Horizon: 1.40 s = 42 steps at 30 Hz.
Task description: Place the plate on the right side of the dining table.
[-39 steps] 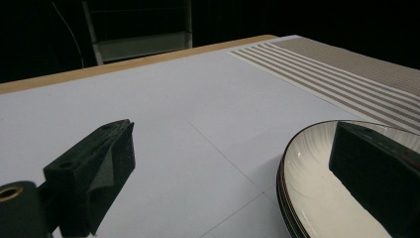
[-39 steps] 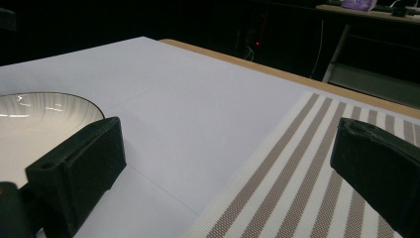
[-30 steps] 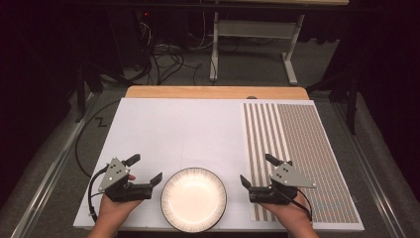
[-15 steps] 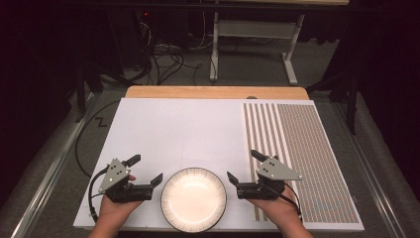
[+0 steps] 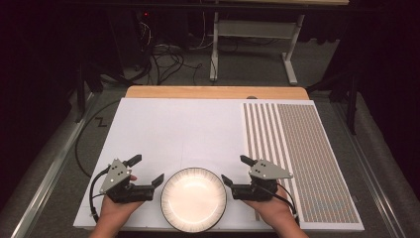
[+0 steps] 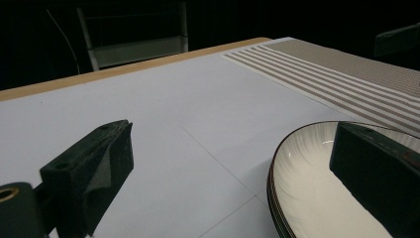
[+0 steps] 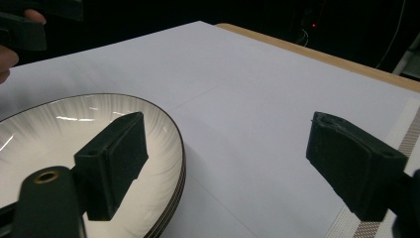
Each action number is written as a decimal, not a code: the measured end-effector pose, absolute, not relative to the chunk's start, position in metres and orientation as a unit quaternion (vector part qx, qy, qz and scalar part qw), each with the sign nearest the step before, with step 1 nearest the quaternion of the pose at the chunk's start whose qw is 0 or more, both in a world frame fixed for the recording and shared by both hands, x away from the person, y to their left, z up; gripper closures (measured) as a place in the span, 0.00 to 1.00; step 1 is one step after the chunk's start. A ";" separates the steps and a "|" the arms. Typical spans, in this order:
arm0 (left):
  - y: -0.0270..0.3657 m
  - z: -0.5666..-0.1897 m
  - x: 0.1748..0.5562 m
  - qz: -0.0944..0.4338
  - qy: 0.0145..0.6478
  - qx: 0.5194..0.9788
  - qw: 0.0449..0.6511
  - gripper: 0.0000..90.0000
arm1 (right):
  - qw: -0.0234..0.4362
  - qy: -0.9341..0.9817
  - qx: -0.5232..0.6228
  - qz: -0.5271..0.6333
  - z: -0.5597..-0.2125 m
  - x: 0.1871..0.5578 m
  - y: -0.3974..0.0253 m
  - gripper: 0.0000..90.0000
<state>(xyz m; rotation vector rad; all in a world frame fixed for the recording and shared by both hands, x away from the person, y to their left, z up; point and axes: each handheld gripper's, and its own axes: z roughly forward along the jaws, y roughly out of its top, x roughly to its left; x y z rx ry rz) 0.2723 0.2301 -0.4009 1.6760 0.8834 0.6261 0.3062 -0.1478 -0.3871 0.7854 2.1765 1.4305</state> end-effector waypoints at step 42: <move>0.221 -0.397 0.264 0.260 0.364 0.705 0.550 0.03 | 0.095 0.857 0.220 0.457 -0.393 0.289 -0.155 1.00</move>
